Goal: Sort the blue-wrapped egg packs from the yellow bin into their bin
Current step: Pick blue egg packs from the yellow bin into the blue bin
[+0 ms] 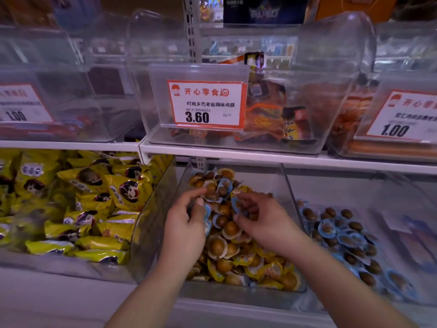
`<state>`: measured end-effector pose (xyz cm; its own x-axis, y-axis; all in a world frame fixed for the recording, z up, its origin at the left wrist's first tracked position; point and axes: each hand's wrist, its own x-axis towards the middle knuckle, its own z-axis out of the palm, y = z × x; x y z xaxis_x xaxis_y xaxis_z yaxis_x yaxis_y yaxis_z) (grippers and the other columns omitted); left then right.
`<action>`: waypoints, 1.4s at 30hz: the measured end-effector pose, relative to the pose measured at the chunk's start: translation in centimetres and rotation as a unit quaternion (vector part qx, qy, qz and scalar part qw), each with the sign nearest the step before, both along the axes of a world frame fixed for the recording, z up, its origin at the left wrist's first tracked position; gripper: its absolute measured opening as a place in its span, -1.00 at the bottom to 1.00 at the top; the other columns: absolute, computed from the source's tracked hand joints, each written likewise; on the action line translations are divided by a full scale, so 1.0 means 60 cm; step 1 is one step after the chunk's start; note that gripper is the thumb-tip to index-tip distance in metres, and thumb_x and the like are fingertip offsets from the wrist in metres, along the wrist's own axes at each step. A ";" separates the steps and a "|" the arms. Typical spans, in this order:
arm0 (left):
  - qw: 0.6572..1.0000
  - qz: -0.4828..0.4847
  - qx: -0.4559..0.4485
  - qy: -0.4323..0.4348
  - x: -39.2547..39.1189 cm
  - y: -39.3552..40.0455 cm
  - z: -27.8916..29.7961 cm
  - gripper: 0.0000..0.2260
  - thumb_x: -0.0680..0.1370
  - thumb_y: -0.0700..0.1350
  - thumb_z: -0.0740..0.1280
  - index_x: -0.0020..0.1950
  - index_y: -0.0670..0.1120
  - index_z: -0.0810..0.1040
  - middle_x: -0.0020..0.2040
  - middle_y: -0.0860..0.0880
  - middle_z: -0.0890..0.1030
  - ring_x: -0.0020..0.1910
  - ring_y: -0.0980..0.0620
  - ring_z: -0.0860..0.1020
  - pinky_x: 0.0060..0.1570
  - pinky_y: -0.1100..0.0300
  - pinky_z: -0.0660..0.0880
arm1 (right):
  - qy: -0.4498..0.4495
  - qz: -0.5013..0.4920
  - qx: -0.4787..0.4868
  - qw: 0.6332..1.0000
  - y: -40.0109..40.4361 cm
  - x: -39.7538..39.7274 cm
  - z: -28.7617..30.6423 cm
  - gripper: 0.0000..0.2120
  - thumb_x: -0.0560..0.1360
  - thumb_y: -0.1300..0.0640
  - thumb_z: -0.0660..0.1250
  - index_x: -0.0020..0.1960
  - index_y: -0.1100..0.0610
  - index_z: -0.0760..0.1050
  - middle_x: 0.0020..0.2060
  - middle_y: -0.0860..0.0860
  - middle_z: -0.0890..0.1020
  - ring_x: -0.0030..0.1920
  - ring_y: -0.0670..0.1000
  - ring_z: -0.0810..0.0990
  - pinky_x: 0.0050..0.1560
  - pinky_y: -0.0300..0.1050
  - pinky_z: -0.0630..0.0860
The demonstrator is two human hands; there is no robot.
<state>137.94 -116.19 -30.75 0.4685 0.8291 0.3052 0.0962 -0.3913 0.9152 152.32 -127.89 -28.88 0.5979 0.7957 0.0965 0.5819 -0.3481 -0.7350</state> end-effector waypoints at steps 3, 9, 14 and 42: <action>0.999 -0.020 -0.041 -0.001 0.012 0.010 0.011 -0.75 0.67 -0.10 0.21 0.10 0.22 0.61 0.02 0.24 0.64 0.06 0.30 0.57 0.06 0.30 0.51 | -0.086 -0.027 -0.039 0.995 0.013 -0.001 -0.003 -0.56 0.51 -0.07 0.39 0.38 -0.11 0.47 0.05 -0.14 0.51 0.11 -0.04 0.57 0.11 -0.12 0.55; 0.950 -0.019 0.178 0.257 0.038 0.044 0.017 -0.67 0.61 0.17 0.21 0.37 0.18 0.43 0.24 0.01 0.55 0.14 -0.09 0.59 0.09 0.08 0.54 | -0.037 -0.075 0.014 0.996 0.019 0.006 -0.003 -0.87 0.49 -0.03 0.43 -0.02 -0.13 0.50 -0.08 -0.15 0.63 -0.07 -0.08 0.62 -0.19 -0.21 0.52; 0.917 -0.010 0.200 0.344 0.053 0.051 0.014 -0.62 0.54 0.28 0.26 0.31 0.19 0.45 0.31 -0.01 0.46 0.17 -0.17 0.56 0.05 0.03 0.51 | 0.015 -0.157 0.152 0.976 0.012 0.015 0.011 -0.81 0.45 0.04 0.51 -0.17 -0.06 0.49 -0.31 -0.10 0.64 -0.27 -0.16 0.63 -0.23 -0.07 0.63; 0.895 -0.258 0.353 0.089 0.108 -0.216 0.078 -0.38 0.65 0.32 -0.13 0.64 0.05 0.00 0.60 0.06 0.18 0.57 0.05 0.11 0.52 0.08 0.08 | 0.499 -0.097 0.374 0.776 -0.195 0.010 0.072 -0.81 0.58 0.15 0.34 0.12 0.23 0.63 -0.07 0.17 0.71 -0.10 0.08 0.70 -0.05 -0.02 0.61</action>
<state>144.42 -129.16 -26.06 0.8263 0.1185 0.5506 -0.1444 -0.9004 0.4104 152.94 -139.60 -24.55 0.7732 0.6263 -0.1000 -0.4164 0.3823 -0.8249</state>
